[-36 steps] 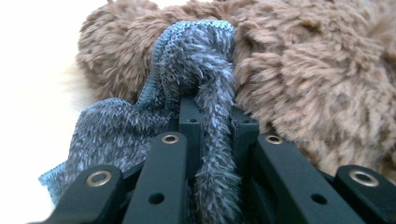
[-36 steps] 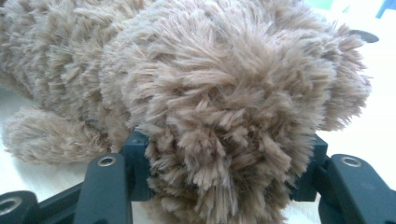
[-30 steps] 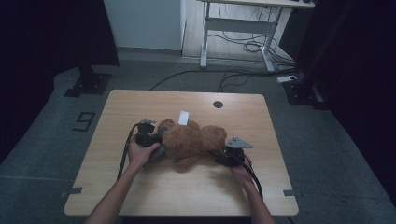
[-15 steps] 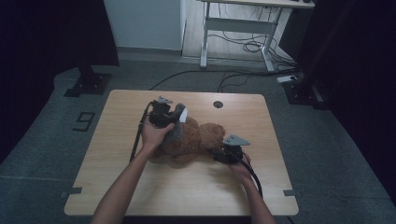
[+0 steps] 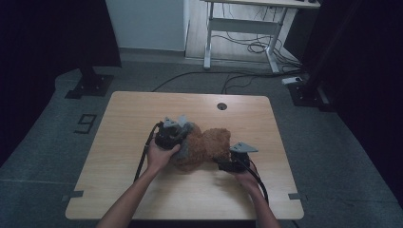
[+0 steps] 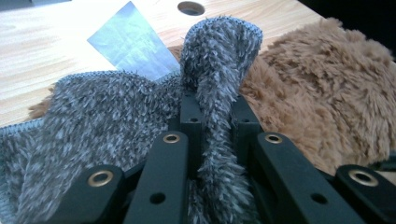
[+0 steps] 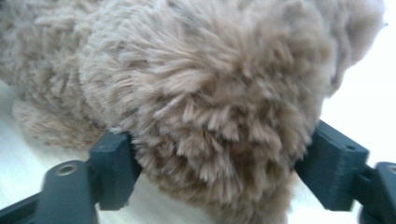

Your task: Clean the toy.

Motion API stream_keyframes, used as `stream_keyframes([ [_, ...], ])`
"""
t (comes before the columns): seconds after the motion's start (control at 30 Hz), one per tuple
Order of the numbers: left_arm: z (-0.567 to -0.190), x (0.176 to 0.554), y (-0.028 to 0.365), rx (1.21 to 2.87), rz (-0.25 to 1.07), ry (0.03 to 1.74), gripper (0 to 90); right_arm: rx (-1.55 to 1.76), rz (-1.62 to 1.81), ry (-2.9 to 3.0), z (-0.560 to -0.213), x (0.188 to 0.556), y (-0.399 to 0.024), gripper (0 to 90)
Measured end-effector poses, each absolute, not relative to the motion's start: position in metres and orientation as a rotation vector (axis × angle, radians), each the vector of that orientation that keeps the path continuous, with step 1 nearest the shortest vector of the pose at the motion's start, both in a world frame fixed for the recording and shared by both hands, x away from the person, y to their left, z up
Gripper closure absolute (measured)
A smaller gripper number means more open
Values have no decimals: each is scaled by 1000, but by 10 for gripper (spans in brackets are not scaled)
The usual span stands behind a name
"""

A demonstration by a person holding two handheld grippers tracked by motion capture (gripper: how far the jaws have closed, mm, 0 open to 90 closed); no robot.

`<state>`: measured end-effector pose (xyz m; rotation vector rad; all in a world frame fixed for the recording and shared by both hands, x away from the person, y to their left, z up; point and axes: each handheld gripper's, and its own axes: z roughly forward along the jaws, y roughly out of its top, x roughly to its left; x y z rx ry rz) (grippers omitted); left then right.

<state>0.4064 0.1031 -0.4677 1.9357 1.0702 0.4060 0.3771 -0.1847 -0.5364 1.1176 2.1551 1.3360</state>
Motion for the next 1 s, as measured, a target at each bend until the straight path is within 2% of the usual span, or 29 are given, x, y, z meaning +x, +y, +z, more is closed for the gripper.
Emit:
stream_keyframes([
  [0.23, -475, 388, 108, 1886, 387, 1042, 796, 1118, 1447, 2153, -523, 365, -202, 155],
  [0.4, -476, 378, 108, 1874, 386, 1027, 796, 1128, 1465, 2118, -508, 371, -199, 118],
  [0.53, -478, 371, 112, 1858, 363, 1017, 795, 1177, 1440, 2182, -513, 380, -187, 16],
  [0.6, -478, 369, 112, 1853, 358, 1014, 795, 1188, 1410, 2232, -520, 383, -182, 0],
  [0.67, -478, 367, 112, 1858, 368, 1010, 795, 1170, 1359, 2244, -527, 382, -176, 53],
  [0.83, -480, 362, 113, 1851, 368, 1001, 793, 1072, 1341, 2217, -528, 371, -175, 250],
  [1.0, -471, 356, 114, 1830, 318, 1010, 785, 997, 1341, 2197, -533, 362, -177, 339],
])
